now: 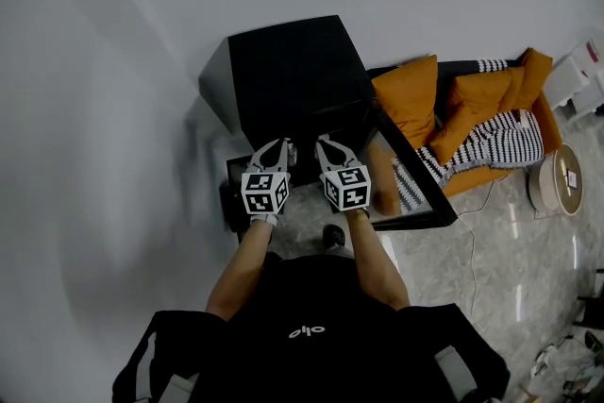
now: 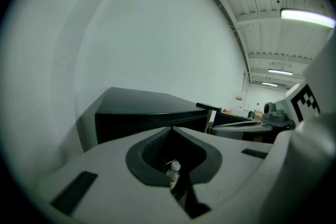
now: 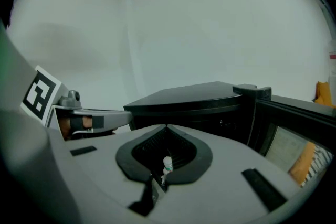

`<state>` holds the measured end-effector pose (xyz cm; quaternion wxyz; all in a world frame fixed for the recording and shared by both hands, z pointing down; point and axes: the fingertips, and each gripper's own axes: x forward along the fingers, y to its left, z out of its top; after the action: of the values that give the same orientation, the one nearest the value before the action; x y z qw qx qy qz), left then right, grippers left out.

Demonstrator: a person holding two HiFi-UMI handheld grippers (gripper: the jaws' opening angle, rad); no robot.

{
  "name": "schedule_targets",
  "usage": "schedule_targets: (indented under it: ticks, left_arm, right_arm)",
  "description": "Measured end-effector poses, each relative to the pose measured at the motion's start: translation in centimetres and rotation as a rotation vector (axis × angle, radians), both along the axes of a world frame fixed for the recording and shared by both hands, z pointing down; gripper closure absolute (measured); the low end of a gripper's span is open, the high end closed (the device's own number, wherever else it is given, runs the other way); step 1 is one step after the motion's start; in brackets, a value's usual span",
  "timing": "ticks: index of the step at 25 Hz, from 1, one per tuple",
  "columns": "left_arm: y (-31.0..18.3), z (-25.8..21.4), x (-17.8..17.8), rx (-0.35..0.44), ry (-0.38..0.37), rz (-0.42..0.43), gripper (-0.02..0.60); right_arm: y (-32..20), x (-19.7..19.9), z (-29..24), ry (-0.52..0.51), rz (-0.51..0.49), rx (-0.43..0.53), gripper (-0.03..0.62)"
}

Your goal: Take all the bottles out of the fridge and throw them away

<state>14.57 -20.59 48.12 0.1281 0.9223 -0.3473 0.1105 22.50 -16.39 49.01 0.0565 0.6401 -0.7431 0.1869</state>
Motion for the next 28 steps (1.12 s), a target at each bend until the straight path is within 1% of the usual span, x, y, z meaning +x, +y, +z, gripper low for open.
schedule_targets:
  ticks: [6,14,18,22,25,28]
  left_arm:
    - [1.1,1.7,-0.1,-0.030,-0.024,0.006,0.574]
    - [3.2,5.3,-0.4,-0.097,-0.063,0.007,0.575]
    - [4.3,6.9,0.0,-0.120,-0.081,0.023,0.575]
    - [4.4,7.9,0.7,-0.130,-0.098,0.036,0.575]
    - [4.3,8.9,1.1,-0.133,-0.112,0.046,0.574]
    - [4.4,9.6,1.3,-0.135,-0.124,0.050,0.574]
  right_arm:
    - [1.3,0.2,2.7,-0.014,0.006,-0.057,0.585]
    - [3.7,0.0,7.0,-0.048,0.010,-0.142,0.585]
    - [4.8,0.2,9.3,-0.053,0.024,-0.178,0.585]
    - [4.7,1.2,11.8,-0.041,0.049,-0.198,0.585]
    - [3.9,2.2,13.4,-0.018,0.059,-0.209,0.585]
    - [2.8,3.4,14.3,-0.016,0.067,-0.207,0.585]
